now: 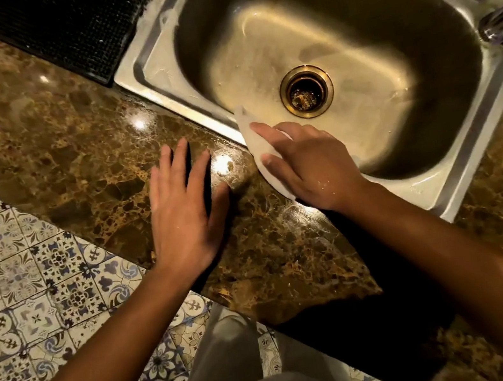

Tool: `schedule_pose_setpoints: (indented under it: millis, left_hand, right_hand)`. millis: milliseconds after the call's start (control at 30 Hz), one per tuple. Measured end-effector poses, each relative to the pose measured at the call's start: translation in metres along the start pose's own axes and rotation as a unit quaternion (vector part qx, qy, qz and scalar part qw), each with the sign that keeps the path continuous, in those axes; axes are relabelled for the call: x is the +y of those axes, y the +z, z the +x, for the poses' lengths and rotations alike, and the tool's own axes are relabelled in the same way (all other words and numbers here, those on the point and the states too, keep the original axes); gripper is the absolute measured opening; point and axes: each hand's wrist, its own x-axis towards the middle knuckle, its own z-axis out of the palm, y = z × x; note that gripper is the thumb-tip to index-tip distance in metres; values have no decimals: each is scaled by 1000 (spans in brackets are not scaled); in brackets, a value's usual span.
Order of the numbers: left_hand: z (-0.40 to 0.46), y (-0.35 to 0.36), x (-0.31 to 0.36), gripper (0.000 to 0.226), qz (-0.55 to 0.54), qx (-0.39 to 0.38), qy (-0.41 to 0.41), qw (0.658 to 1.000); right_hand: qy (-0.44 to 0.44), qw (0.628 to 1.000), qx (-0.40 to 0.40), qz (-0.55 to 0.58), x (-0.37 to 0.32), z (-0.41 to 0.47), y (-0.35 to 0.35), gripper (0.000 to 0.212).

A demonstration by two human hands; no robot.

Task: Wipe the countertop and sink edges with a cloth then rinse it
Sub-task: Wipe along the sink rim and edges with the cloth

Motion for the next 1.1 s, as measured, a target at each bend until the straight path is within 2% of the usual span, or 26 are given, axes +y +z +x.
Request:
schedule_pose_setpoints:
  millis: [133, 200, 333, 467, 633, 900, 1100]
  left_hand:
    - [4, -15, -26, 68, 37, 32, -27, 998]
    - [10, -15, -35, 69, 40, 24, -38, 998]
    - [11, -6, -39, 71, 80, 20, -37, 996]
    - [11, -4, -35, 70, 94, 33, -48, 994]
    - [11, -3, -34, 70, 86, 35, -52, 994]
    - [11, -5, -36, 69, 67, 38, -44, 996]
    - [11, -6, -39, 69, 61, 38, -37, 997]
  right_hand:
    - [12, 1000, 10, 2, -19, 30, 7, 59]
    - [12, 1000, 23, 4, -30, 46, 8, 60]
    - [25, 999, -27, 1, -44, 76, 8, 57]
    - [28, 999, -25, -1, -49, 79, 5, 57]
    - [15, 1000, 7, 1, -24, 30, 5, 55]
    - [16, 998, -53, -13, 55, -89, -17, 56]
    - [43, 997, -59, -23, 52, -90, -17, 56]
